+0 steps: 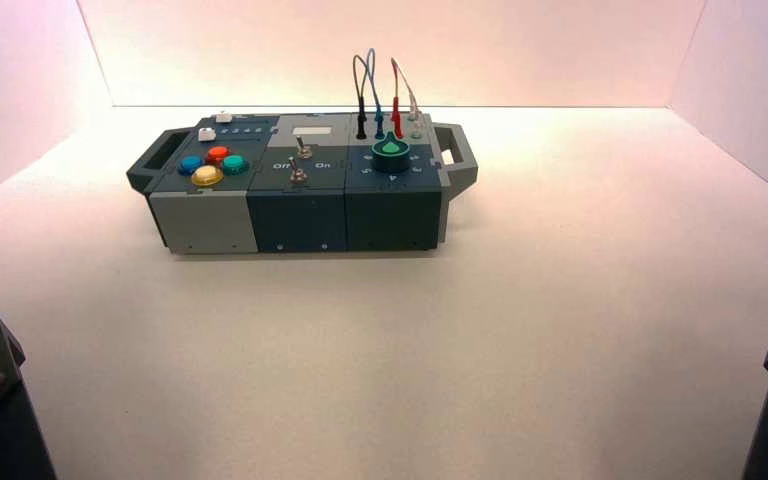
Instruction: Move the bottom slider to position 3.
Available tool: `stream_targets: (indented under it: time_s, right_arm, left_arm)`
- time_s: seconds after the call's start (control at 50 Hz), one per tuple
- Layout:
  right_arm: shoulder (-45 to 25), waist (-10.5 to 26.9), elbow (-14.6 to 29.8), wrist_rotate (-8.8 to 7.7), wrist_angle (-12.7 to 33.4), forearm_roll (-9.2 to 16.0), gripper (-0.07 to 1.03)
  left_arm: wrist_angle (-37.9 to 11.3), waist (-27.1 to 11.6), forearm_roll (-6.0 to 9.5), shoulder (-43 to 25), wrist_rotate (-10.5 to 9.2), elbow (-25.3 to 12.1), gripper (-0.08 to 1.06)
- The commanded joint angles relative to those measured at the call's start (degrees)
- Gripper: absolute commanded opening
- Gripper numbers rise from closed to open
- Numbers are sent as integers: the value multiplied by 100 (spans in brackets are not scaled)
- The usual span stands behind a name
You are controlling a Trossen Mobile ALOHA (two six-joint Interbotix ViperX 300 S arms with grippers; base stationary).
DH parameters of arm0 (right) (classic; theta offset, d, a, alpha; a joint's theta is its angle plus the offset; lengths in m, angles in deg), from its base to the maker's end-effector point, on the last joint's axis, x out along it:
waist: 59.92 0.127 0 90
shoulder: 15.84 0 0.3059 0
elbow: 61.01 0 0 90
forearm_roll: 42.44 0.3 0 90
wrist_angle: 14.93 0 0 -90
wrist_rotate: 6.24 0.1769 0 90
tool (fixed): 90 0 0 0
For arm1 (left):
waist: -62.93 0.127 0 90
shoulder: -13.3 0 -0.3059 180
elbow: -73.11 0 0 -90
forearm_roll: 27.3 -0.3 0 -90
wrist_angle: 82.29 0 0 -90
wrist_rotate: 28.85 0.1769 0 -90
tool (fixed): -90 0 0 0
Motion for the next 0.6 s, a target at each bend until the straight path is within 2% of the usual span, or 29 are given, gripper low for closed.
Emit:
stream_targets:
  time_s: [0.02,0.38,0.44,0.46,0.58,0.6]
  right_arm:
    - [-70,-9,114,-9,-18,9,-2]
    - [-70,9,123,-9,26,18,-2]
    - [-88,18,123,0,26,18,-2]
    - [-88,26,123,0,35,18,-3]
    - [-123,26,132,0,79,26,-2]
    - [-141,26,132,0,97,26,-2]
  left_arm:
    - [35,26,0,-70,-9,-105,2]
    - [26,18,0,-88,-9,-97,2]
    - [26,26,0,-264,-9,-105,2]
    - [-9,18,0,-536,-9,-132,2]
    - [-97,18,9,-1028,9,-246,2]
    - [-185,26,0,-1283,18,-325,2]
